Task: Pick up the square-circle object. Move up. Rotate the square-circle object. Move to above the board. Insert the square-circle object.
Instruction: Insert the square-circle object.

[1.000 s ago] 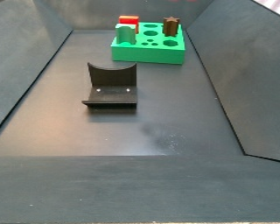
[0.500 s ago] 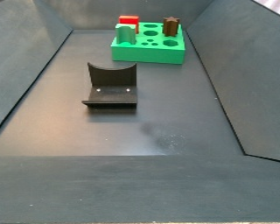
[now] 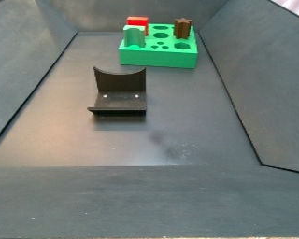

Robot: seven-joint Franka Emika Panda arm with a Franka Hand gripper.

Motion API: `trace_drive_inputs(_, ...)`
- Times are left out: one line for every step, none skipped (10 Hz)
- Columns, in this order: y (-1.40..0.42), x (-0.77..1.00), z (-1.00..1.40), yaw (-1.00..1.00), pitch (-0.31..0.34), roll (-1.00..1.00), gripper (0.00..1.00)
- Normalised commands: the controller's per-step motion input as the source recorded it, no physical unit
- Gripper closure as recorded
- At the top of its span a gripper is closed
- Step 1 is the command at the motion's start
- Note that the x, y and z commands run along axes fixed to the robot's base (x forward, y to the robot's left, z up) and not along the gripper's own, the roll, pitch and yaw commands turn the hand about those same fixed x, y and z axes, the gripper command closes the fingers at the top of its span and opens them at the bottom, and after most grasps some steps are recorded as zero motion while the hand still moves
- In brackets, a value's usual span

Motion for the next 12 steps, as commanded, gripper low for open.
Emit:
trace_drive_inputs(-0.36,-0.38,-0.4,0.05,-0.113,0.03,1.0)
trace_drive_inputs(-0.4,-0.39,-0.46,0.07,-0.117,0.03,1.0)
trace_drive_inputs(-0.43,-0.35,-0.47,0.06,-0.124,0.01,1.0)
trace_drive_inputs(-0.43,-0.29,-0.46,0.07,-0.127,0.0,1.0)
trace_drive_inputs(-0.47,-0.26,-0.52,0.09,-0.127,0.0,1.0)
trace_drive_inputs(-0.46,-0.21,-0.53,0.11,-0.124,0.0,1.0)
trace_drive_inputs(-0.47,-0.12,-0.59,0.1,-0.104,0.0,1.0)
trace_drive_inputs(-0.42,-0.08,-0.66,0.07,-0.099,0.0,1.0)
trace_drive_inputs(-0.39,-0.1,-0.74,0.08,-0.079,0.0,1.0)
trace_drive_inputs(-0.37,-0.13,-0.73,0.09,-0.064,0.01,1.0)
trace_drive_inputs(-0.31,-0.17,-0.73,0.06,-0.071,0.02,1.0)
trace_drive_inputs(-0.31,-0.19,-0.76,0.06,-0.064,0.03,1.0)
